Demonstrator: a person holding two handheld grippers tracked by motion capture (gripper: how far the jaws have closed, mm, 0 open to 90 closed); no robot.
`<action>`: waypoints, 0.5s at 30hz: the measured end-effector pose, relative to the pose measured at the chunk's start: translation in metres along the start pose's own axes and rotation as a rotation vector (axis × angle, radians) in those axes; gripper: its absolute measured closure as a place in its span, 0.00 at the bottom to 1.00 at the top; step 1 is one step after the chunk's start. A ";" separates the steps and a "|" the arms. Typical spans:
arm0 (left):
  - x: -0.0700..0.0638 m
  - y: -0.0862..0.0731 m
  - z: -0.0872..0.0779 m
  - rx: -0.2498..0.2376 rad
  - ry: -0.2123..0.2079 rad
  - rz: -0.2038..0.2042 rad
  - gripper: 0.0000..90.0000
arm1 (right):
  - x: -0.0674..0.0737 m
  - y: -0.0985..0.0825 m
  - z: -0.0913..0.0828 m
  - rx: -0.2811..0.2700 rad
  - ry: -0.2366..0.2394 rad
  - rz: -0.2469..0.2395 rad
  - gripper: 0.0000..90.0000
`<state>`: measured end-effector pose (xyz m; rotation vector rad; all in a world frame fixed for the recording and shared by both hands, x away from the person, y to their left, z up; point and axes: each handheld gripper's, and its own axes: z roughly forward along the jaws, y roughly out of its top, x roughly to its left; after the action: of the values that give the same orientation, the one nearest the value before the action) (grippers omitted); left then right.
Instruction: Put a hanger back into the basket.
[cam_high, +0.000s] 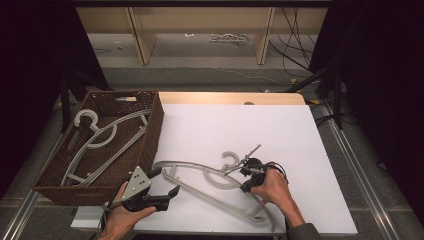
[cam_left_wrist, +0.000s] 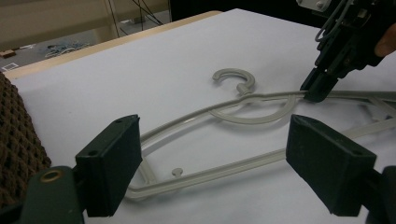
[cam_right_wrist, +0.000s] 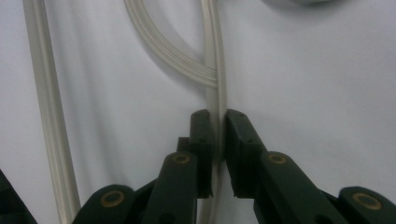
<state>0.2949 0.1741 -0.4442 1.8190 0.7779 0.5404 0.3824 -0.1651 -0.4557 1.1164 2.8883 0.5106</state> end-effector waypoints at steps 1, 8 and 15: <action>0.000 0.000 0.000 0.000 0.000 0.000 0.20 | 0.000 0.000 0.000 0.000 0.000 0.000 0.91; 0.000 0.003 0.010 0.015 -0.019 0.010 0.20 | 0.001 -0.009 -0.014 -0.026 -0.041 -0.103 0.91; -0.004 0.016 0.034 0.072 -0.055 0.083 0.23 | 0.010 -0.013 -0.032 -0.057 -0.091 -0.181 0.92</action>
<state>0.3187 0.1455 -0.4417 1.9310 0.6945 0.5198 0.3623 -0.1766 -0.4285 0.8374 2.8394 0.5176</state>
